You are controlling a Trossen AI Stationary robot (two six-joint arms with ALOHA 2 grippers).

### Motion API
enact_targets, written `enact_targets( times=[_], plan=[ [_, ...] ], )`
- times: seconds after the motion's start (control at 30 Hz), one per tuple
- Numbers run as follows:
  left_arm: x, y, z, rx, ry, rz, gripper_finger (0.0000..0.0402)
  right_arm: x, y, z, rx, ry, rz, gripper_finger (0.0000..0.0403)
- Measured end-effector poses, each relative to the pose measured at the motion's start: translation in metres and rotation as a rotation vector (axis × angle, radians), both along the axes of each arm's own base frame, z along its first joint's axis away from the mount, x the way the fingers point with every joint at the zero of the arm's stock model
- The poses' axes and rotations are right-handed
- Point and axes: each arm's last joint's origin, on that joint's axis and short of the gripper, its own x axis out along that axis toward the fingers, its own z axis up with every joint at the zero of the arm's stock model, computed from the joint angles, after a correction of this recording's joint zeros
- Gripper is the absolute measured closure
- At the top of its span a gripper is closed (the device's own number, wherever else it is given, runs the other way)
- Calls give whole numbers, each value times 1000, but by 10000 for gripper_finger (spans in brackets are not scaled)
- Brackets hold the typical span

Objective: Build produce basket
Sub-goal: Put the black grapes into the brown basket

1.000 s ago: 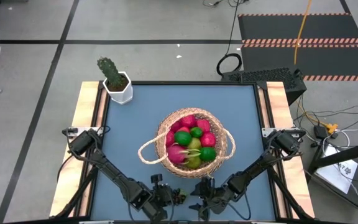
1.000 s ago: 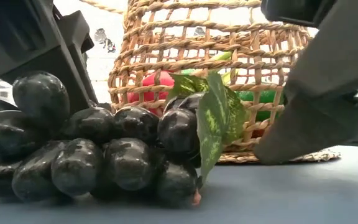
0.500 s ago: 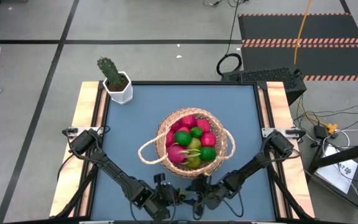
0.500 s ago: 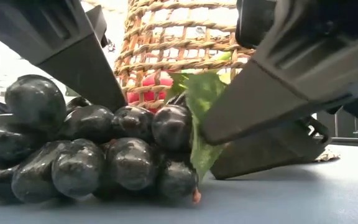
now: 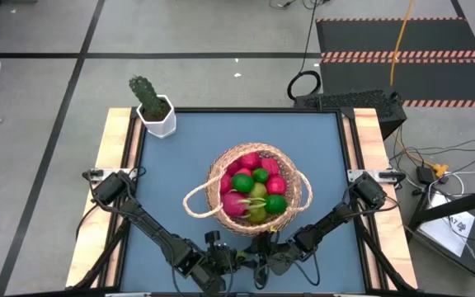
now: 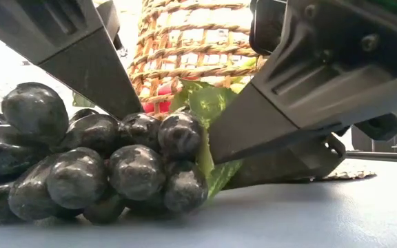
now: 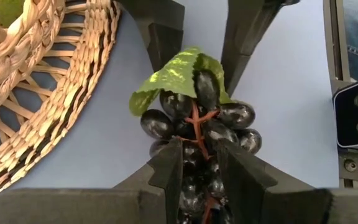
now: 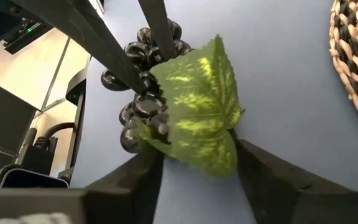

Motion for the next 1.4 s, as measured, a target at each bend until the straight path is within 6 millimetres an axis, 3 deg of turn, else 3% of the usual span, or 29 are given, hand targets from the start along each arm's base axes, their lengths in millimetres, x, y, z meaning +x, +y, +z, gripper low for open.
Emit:
enact_targets(
  times=[0.33, 0.53, 0.93, 1.27, 1.4],
  plan=[
    [-2, -3, 0, 13, 1, -28, 298, 1, 0, 1, -30, -14, 18, 342],
    [-6, -8, 0, 25, 0, -57, 298, 2, 0, 5, -48, -46, 39, 395],
    [-22, -14, 25, 34, -50, -66, 298, 2, 2, 13, -66, -75, 79, 398],
    [-19, -13, 26, -26, -89, 59, 297, 1, 4, 14, -131, -91, 134, 398],
    [-20, -14, 25, -72, -91, 75, 276, 0, 5, 14, -162, -96, 157, 398]
  ],
)
